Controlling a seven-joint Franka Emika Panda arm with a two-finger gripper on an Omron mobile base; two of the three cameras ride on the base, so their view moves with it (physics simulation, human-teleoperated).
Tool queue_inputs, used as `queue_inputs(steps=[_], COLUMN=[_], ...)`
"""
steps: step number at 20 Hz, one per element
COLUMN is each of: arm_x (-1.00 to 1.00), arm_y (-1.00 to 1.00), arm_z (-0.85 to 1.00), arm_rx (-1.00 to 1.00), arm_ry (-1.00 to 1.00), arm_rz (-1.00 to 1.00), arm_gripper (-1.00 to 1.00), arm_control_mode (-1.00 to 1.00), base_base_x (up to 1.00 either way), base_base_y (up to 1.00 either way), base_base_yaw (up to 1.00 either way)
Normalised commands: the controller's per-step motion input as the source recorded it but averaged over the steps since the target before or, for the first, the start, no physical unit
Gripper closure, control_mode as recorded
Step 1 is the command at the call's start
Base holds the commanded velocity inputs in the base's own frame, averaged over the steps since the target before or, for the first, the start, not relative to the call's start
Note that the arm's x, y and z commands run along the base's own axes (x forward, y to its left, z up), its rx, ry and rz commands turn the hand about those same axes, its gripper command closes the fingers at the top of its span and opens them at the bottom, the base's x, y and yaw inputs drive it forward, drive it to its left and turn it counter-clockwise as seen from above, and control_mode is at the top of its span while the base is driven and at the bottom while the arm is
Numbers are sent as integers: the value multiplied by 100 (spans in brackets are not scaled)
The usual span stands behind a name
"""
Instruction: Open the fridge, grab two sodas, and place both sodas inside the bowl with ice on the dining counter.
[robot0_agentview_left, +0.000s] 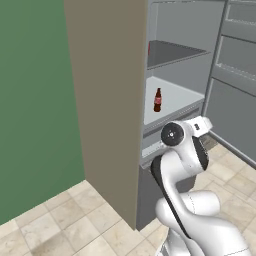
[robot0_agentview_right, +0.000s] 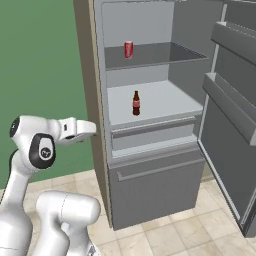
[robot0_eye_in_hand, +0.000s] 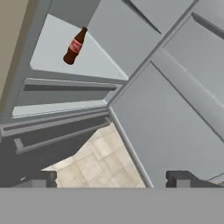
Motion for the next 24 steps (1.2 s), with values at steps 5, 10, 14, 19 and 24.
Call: queue_inputs(steps=[5,10,14,19,24], arm_x=[0,5,0,0,0], arm_y=[11,-2,0,0,0], arm_z=[-15,-8,0,0,0], arm_rx=[0,0,0,0,0], arm_ry=[4,4,0,0,0], arm_rz=[9,9,0,0,0], arm_gripper=[-100,-100,-100,-100,-100], arm_control_mode=[-100,-100,100,100,100], base_base_x=[0,0,0,0,0], base_base_y=[0,0,-44,-61,-71], base_base_yaw=[0,0,28,32,24])
